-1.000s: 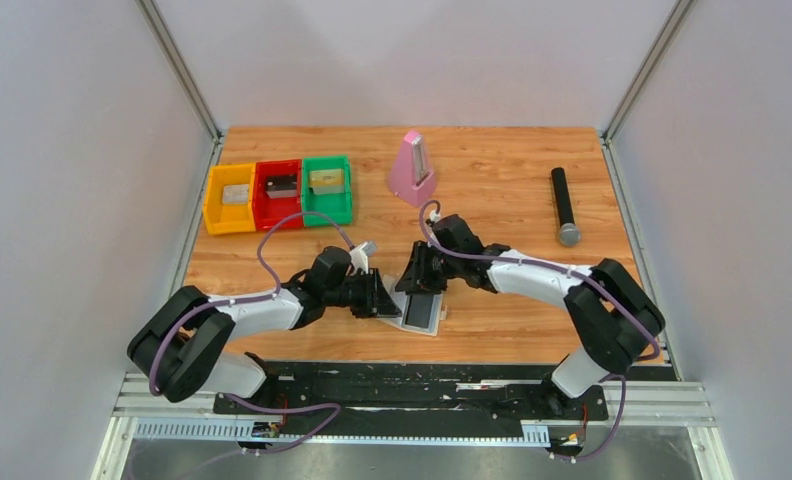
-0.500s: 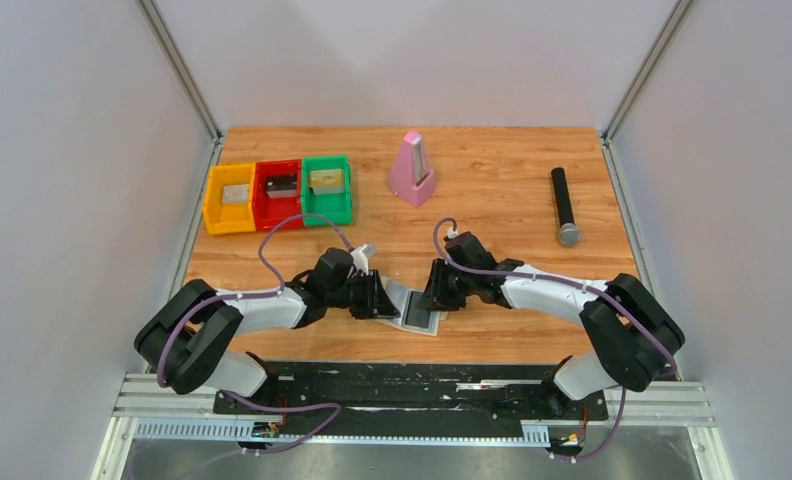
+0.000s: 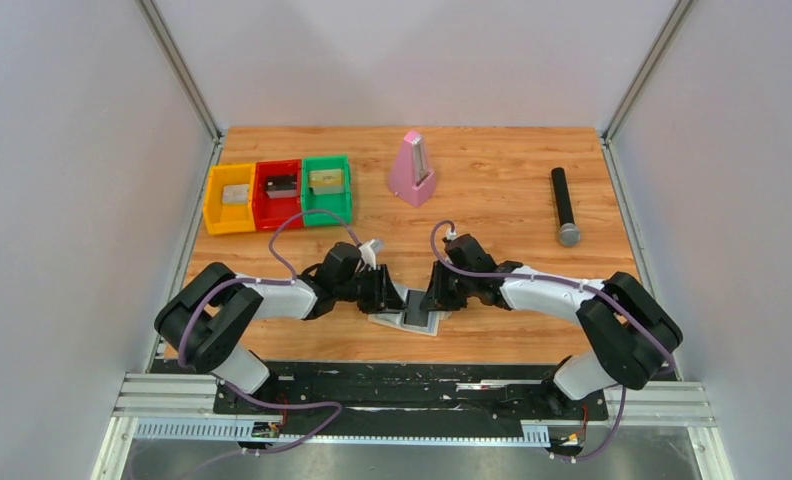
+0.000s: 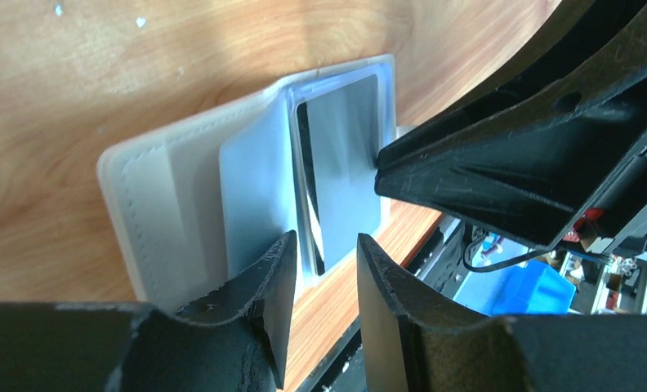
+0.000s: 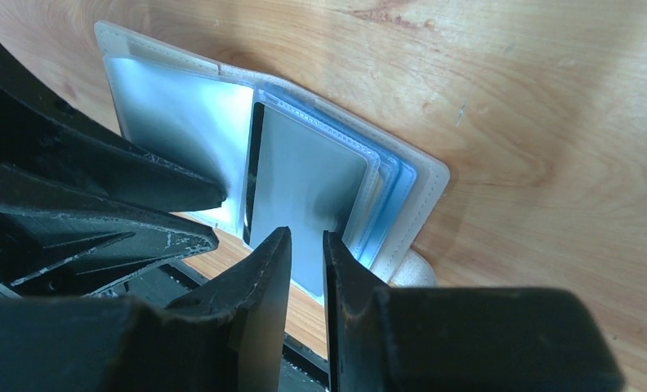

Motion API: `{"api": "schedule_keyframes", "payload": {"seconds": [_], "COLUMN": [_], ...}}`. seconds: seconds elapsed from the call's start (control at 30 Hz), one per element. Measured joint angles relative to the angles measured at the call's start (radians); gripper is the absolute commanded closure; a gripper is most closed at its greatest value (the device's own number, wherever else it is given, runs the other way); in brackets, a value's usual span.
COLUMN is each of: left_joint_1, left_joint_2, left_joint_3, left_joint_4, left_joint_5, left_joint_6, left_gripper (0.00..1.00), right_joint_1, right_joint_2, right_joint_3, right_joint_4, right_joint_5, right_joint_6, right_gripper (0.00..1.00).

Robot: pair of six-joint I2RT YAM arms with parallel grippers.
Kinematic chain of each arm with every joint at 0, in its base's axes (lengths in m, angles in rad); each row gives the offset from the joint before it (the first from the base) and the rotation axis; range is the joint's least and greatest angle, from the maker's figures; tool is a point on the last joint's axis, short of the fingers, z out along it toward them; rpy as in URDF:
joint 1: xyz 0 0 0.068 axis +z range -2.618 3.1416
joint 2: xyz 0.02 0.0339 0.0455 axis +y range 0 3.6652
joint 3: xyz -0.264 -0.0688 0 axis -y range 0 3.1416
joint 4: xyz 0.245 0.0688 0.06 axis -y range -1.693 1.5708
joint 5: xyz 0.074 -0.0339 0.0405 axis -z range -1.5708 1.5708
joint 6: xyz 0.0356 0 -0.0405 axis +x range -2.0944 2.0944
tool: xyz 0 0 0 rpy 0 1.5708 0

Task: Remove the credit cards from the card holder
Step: Open the card holder at the center of the board.

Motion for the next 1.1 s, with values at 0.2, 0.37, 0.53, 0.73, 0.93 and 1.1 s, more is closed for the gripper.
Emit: {"api": "schedule_keyframes", "payload": {"seconds": [0.2,0.37,0.53,0.73,0.93,1.1], "left_joint_1": [0.0,0.0,0.0,0.001,0.002,0.001], "left_joint_2": [0.075,0.089,0.089,0.093,0.103,0.103], "left_joint_3": [0.021,0.021,0.021,-0.002,-0.014,-0.014], "left_joint_4": [0.056,0.074,0.074,0.116,0.134,0.134], "left_joint_5": [0.025,0.036,0.033,0.031,0.032,0.032], "left_joint_6": [-0.005,-0.008,-0.008,-0.037,-0.061,-0.061], "left_gripper": [0.59,0.59,0.64,0.78,1.0,1.0], "right_joint_1": [0.0,0.0,0.0,0.0,0.0,0.0], "right_joint_2": [0.014,0.022,0.026,0.027,0.024,0.014], "right_joint_3": [0.001,0.001,0.001,0.001,-0.004,-0.013], "right_joint_4": [0.034,0.054,0.064,0.069,0.073,0.076], "right_joint_5": [-0.003,-0.004,-0.005,-0.005,-0.005,0.003], "right_joint_6": [-0.025,-0.034,-0.035,-0.034,-0.034,-0.034], "right_gripper": [0.79,0.79,0.8,0.79,0.79,0.79]}}
